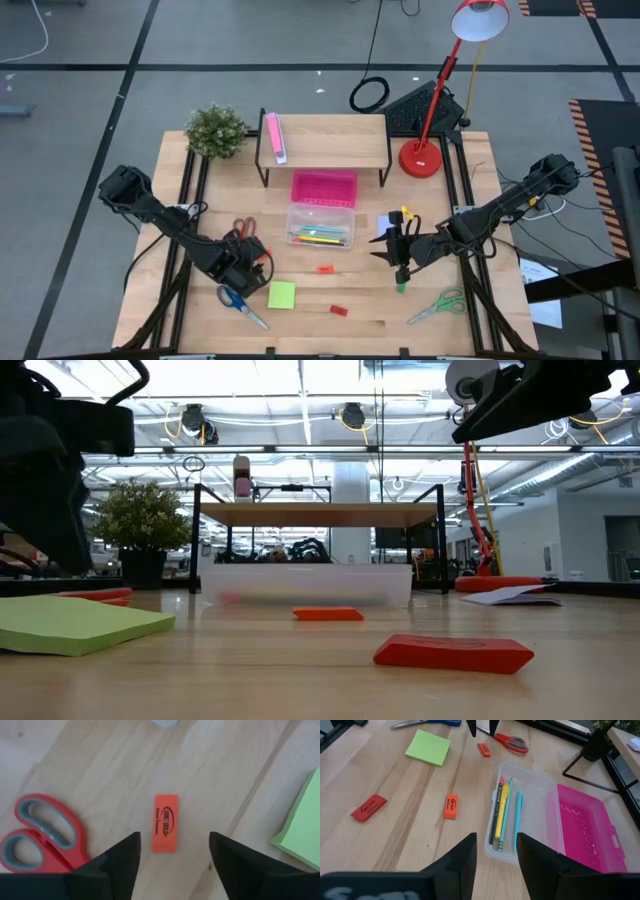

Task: Pack school essentials
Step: Put the left orange eraser into the supply box

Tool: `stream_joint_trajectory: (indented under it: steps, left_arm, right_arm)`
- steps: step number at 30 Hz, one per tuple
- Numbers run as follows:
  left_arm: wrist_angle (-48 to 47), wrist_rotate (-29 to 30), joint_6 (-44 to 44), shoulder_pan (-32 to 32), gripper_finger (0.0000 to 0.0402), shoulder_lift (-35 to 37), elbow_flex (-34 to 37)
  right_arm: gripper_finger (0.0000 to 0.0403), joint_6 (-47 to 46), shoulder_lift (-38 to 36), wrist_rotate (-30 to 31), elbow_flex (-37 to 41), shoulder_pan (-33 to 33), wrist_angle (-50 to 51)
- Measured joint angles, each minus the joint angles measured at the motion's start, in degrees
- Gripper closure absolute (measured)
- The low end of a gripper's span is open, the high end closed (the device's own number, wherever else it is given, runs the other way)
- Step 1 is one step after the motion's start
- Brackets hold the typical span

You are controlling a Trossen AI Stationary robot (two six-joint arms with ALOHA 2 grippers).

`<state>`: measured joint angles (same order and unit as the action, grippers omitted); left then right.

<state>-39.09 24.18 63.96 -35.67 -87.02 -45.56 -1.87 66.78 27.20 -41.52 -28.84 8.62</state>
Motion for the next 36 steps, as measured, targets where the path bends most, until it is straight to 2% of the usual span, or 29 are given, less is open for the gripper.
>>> stream_joint_trajectory:
  steps: [7, 13, 21, 31, 36]
  left_arm:
    - [3.74, 2.27, -3.75, 0.23, 0.0107, -0.04, 2.68]
    - [7.63, 3.53, -3.29, 0.38, 0.0106, -0.04, 6.85]
    - [19.93, 3.63, -3.45, 0.55, 0.0162, 0.22, 13.96]
    - [20.37, 3.95, -6.99, 0.55, 0.0270, 0.02, 14.47]
    - [20.32, 3.99, -7.33, 0.60, 0.0308, 0.02, 14.49]
  right_arm:
    - [0.0273, 0.00, 0.00, 0.00, 0.00, 0.00, 0.00]
    - [0.0273, 0.00, 0.00, 0.00, 0.00, 0.00, 0.00]
    - [0.0273, 0.01, 0.00, 0.00, 0.00, 0.00, -0.02]
    - [0.0273, 0.17, 0.00, 0.02, -0.04, 0.00, -0.11]
    - [0.0273, 0.17, 0.00, 0.02, -0.04, 0.00, -0.13]
